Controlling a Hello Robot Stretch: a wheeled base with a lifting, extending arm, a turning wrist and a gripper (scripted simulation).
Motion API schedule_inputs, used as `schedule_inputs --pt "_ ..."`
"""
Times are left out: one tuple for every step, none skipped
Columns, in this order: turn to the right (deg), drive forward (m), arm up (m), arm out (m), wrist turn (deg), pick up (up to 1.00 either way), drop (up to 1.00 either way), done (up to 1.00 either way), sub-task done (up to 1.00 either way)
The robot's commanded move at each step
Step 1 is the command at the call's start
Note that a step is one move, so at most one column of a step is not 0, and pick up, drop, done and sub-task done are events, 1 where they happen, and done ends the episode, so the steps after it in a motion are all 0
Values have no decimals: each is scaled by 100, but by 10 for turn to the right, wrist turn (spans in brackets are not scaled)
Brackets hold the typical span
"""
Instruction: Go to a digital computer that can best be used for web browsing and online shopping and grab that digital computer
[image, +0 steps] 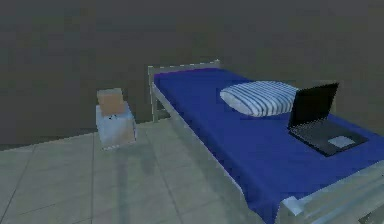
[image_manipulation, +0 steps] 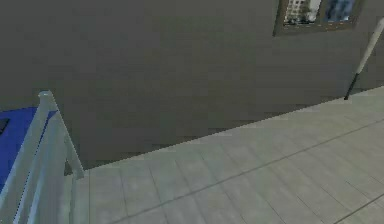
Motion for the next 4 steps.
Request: schedule_inputs --pt "-450 0 0 0 0 0 0 0 0" --pt "450 0 0 0 0 0 0 0 0" --pt "450 0 0 0 0 0 0 0 0" --pt "120 0 0 0 0 0 0 0 0"
